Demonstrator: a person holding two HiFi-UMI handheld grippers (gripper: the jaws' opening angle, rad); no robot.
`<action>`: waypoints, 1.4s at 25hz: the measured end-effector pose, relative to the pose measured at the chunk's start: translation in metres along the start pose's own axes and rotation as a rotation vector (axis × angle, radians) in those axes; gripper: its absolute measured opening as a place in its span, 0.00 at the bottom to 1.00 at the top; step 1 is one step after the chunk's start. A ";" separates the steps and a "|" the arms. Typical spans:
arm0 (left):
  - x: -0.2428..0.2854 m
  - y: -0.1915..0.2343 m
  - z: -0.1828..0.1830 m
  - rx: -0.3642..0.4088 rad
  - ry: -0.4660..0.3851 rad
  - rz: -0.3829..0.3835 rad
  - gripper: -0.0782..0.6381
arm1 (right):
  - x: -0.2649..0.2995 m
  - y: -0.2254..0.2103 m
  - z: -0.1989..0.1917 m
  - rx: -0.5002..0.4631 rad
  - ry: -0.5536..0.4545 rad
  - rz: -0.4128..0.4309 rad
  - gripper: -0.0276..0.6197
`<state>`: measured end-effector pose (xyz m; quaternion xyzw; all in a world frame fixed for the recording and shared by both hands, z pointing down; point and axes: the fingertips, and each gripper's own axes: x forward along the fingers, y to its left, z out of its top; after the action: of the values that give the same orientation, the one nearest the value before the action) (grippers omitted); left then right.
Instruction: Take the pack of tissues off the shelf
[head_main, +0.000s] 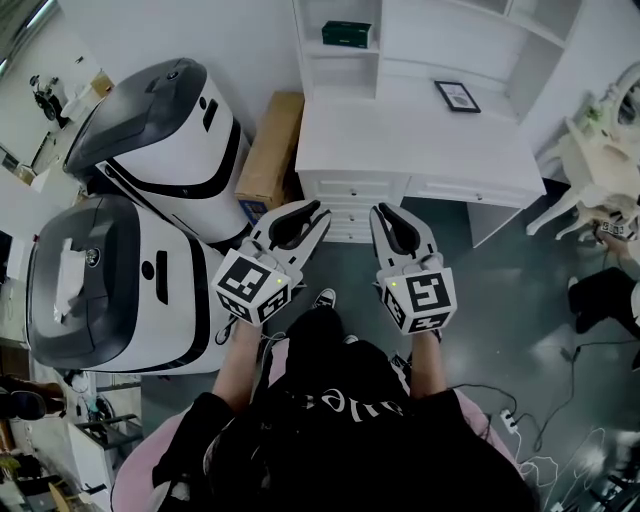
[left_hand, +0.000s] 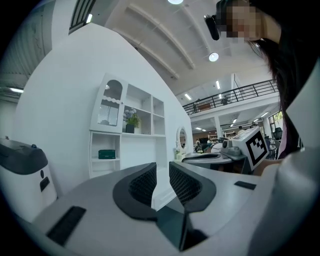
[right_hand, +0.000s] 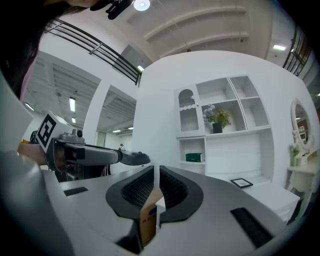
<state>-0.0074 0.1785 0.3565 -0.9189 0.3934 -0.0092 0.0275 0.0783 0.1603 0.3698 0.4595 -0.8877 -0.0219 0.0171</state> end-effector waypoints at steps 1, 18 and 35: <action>0.000 0.001 -0.001 0.003 0.006 0.002 0.23 | 0.000 -0.001 -0.001 0.003 0.000 0.001 0.14; 0.058 0.036 -0.007 0.019 0.032 -0.025 0.23 | 0.048 -0.048 -0.010 0.030 0.013 -0.020 0.14; 0.175 0.224 -0.034 -0.056 0.039 -0.097 0.23 | 0.231 -0.123 -0.032 0.050 0.126 -0.116 0.14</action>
<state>-0.0495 -0.1038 0.3767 -0.9371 0.3487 -0.0173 -0.0062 0.0465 -0.0999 0.3974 0.5107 -0.8572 0.0285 0.0602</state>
